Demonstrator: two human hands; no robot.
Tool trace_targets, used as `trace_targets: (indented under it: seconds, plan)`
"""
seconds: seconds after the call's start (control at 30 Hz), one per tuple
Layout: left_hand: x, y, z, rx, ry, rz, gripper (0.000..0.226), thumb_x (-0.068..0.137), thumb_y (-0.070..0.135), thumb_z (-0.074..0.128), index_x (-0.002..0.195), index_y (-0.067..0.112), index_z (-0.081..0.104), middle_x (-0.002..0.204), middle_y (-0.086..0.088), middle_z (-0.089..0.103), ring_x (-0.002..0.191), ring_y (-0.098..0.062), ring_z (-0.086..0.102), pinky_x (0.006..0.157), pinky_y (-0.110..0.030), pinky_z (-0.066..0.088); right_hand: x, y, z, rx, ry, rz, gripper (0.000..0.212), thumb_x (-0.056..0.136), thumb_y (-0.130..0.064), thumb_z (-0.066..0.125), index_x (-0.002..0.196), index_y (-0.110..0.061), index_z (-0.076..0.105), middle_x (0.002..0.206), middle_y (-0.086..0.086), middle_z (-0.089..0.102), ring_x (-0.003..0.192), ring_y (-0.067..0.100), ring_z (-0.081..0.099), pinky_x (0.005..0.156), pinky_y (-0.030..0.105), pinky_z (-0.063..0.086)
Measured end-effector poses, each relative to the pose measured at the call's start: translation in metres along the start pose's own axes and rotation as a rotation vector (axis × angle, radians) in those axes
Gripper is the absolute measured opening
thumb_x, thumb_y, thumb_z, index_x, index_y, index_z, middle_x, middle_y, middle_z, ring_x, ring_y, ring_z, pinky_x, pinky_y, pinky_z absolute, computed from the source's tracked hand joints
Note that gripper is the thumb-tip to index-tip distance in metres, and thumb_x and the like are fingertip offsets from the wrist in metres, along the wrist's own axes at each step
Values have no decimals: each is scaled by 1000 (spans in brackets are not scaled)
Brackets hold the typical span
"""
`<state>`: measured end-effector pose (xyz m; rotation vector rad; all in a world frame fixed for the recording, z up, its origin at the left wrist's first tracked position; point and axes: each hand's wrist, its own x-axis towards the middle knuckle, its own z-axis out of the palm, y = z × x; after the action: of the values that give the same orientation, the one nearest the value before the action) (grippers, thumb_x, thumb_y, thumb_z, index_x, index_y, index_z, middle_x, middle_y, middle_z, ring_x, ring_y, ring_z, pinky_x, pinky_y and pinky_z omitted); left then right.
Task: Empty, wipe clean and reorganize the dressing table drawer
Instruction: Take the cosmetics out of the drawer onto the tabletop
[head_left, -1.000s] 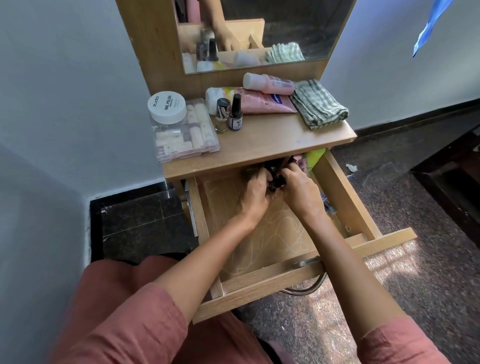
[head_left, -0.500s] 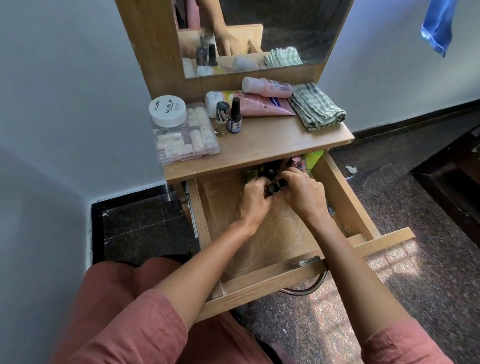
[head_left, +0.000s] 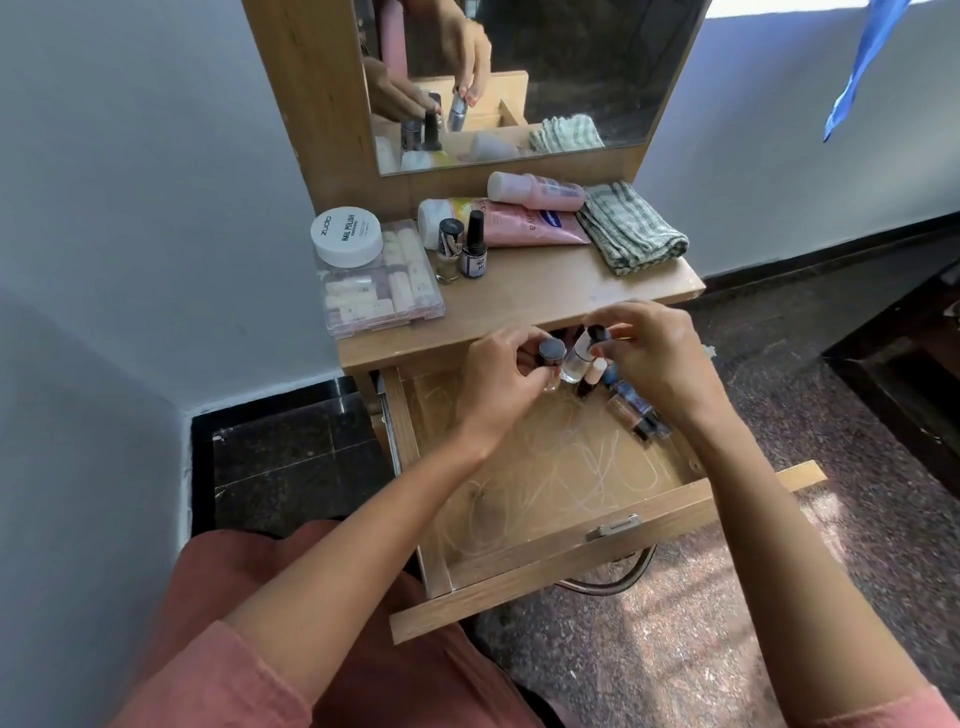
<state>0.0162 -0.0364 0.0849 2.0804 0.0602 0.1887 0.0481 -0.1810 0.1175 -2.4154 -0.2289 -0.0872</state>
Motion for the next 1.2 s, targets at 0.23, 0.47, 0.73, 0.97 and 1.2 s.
trace_targets:
  seconds: [0.23, 0.47, 0.73, 0.97, 1.2]
  plan:
    - [15, 15, -37, 35, 82, 67, 35, 78, 8, 69, 112, 8, 62, 106, -5, 68, 90, -10, 62, 71, -5, 45, 15, -23, -4, 195, -2, -34, 30, 76, 5, 66, 102, -9, 68, 103, 3, 62, 87, 12, 59, 79, 15, 50]
    - [34, 4, -58, 80, 196, 30, 35, 79, 10, 68, 113, 10, 62, 110, -4, 65, 93, -8, 59, 80, -15, 47, 39, -51, 24, 158, 32, -140, 30, 75, -3, 71, 105, -5, 67, 105, 7, 66, 81, 9, 60, 74, 7, 49]
    - [45, 2, -62, 50, 253, 32, 26, 79, 11, 68, 105, 9, 65, 101, -2, 64, 86, -8, 59, 70, -7, 45, 60, -66, 49, 179, 67, -189, 26, 77, -4, 69, 103, -2, 66, 99, 12, 69, 85, 11, 59, 77, 11, 45]
    - [53, -5, -65, 110, 314, 28, 29, 77, 10, 68, 106, 6, 62, 104, -10, 63, 93, -19, 61, 82, -28, 51, 66, -67, 60, 221, 89, -188, 32, 76, -5, 70, 107, -1, 63, 105, 12, 67, 96, 19, 63, 85, 16, 46]
    - [54, -7, -65, 93, 320, 19, 32, 78, 10, 69, 108, 5, 59, 106, -9, 63, 92, -14, 61, 77, -20, 48, 67, -66, 64, 239, 84, -195, 34, 76, -2, 69, 108, 0, 62, 107, 13, 65, 95, 15, 60, 81, 6, 43]
